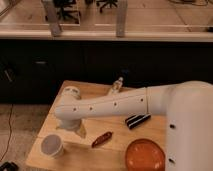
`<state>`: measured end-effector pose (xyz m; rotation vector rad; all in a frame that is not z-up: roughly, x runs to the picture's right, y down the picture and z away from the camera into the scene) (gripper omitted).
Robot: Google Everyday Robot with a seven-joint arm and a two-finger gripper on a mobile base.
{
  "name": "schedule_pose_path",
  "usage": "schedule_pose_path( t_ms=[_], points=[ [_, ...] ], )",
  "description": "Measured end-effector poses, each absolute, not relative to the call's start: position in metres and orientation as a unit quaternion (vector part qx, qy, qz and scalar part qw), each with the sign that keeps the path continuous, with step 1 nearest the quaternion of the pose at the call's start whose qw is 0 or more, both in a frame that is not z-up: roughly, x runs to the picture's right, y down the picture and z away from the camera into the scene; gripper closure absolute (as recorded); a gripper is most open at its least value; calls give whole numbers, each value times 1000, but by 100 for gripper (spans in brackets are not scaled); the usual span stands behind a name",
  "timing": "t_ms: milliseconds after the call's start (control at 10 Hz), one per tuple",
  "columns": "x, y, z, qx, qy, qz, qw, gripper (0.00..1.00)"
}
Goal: Pick up the ceramic cup
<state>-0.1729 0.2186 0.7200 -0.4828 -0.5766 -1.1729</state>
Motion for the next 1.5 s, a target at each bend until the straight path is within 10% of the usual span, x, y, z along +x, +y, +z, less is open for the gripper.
schedule_pose_path(
  t_ms=[1500],
  points=[
    [-193, 239, 676, -188, -308, -584, 727, 20]
  ],
)
